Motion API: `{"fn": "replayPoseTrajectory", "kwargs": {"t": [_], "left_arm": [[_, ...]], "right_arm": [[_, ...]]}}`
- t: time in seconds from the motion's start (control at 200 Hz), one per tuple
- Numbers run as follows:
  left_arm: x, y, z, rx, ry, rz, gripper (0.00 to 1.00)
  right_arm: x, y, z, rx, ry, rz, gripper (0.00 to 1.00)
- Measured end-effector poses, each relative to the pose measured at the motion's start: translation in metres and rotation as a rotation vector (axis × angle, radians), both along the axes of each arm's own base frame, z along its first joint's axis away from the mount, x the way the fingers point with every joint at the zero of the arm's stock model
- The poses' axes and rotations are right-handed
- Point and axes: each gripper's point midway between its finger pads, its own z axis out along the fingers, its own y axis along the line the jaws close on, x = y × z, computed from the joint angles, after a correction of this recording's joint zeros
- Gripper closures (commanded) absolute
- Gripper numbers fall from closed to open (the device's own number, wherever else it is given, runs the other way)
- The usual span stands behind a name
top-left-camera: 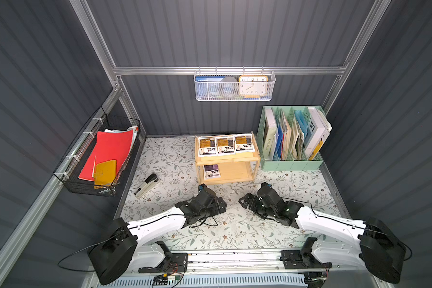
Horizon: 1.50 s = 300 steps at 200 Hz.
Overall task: Place the bagged coffee beans on the shelf by color
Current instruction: Adjust the bagged coffee beans at the center of the board, then pick up the bagged coffee beans at the center of the board.
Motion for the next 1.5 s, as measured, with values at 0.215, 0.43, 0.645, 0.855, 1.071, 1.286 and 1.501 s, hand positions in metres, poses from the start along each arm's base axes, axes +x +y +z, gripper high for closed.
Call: {"fn": "replayPoseTrajectory", "kwargs": {"t": [0.215, 0.43, 0.645, 0.855, 1.071, 1.286, 1.501], "left_arm": [[0.004, 0.037, 0.031, 0.027, -0.092, 0.159, 0.0], [0.022, 0.089, 0.018, 0.106, -0.064, 0.331, 0.0], [0.032, 0.116, 0.011, 0.14, -0.048, 0.406, 0.0], [0.031, 0.116, -0.008, 0.133, 0.0, 0.42, 0.0], [0.019, 0.119, -0.032, 0.12, 0.071, 0.459, 0.0], [0.021, 0.118, -0.035, 0.091, 0.075, 0.491, 0.0], [0.033, 0.112, -0.036, 0.112, 0.099, 0.489, 0.0]], "right_arm": [[-0.006, 0.015, -0.026, -0.002, 0.079, 0.052, 0.09], [-0.006, 0.052, -0.033, 0.023, 0.099, 0.127, 0.11], [0.007, 0.081, -0.029, 0.084, 0.078, 0.13, 0.12], [0.018, 0.099, -0.036, 0.125, 0.084, 0.103, 0.14], [0.031, 0.12, -0.035, 0.181, 0.073, 0.081, 0.15], [0.037, 0.132, -0.035, 0.204, 0.073, 0.074, 0.16], [0.04, 0.139, -0.035, 0.225, 0.071, 0.07, 0.16]]}}
